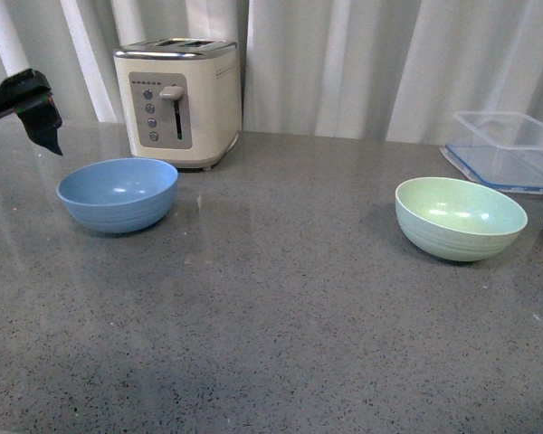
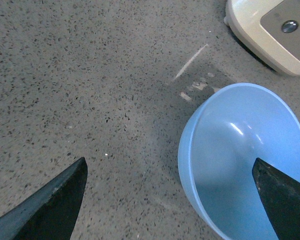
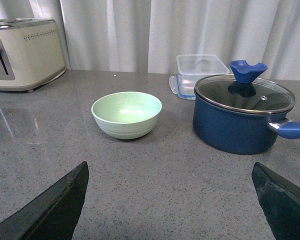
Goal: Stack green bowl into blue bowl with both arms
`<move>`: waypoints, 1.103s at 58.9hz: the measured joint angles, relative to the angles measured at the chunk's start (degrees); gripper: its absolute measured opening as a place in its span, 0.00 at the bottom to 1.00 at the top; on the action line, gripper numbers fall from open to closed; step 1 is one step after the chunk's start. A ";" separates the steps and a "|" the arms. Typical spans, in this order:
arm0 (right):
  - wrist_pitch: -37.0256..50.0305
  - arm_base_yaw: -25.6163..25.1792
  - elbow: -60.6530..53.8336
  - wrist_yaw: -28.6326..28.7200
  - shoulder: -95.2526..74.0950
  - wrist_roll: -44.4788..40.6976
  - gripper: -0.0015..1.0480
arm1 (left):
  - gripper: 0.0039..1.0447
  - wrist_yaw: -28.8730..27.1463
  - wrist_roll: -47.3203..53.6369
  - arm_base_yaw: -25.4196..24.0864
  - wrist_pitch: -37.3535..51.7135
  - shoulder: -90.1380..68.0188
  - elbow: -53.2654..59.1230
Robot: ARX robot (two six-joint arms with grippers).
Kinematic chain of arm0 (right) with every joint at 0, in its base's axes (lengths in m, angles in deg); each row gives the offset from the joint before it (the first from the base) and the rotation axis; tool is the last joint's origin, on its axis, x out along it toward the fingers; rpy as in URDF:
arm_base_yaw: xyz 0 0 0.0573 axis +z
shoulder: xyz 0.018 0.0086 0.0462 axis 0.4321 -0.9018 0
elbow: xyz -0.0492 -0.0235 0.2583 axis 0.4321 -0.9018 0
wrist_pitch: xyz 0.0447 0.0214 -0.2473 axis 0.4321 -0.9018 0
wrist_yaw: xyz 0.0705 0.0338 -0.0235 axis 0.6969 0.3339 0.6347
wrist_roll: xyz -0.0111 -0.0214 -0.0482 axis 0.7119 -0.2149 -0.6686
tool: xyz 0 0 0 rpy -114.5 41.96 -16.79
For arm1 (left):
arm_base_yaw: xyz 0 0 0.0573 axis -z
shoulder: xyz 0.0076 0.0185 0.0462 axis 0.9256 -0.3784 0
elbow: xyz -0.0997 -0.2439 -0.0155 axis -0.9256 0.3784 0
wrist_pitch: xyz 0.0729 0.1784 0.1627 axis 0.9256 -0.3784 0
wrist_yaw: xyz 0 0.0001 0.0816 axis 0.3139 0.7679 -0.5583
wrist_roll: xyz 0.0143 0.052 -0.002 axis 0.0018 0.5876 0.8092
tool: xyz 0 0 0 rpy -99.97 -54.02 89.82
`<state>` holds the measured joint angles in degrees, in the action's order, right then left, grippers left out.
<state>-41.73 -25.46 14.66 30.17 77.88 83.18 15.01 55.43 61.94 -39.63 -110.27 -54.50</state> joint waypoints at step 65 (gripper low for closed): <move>0.00 0.00 0.00 0.00 0.00 0.00 0.90 | 0.03 2.49 -3.78 4.13 -2.14 -8.13 -6.62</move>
<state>-41.73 -25.46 14.66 30.17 77.88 83.18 17.50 51.65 66.07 -41.77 -118.40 -61.13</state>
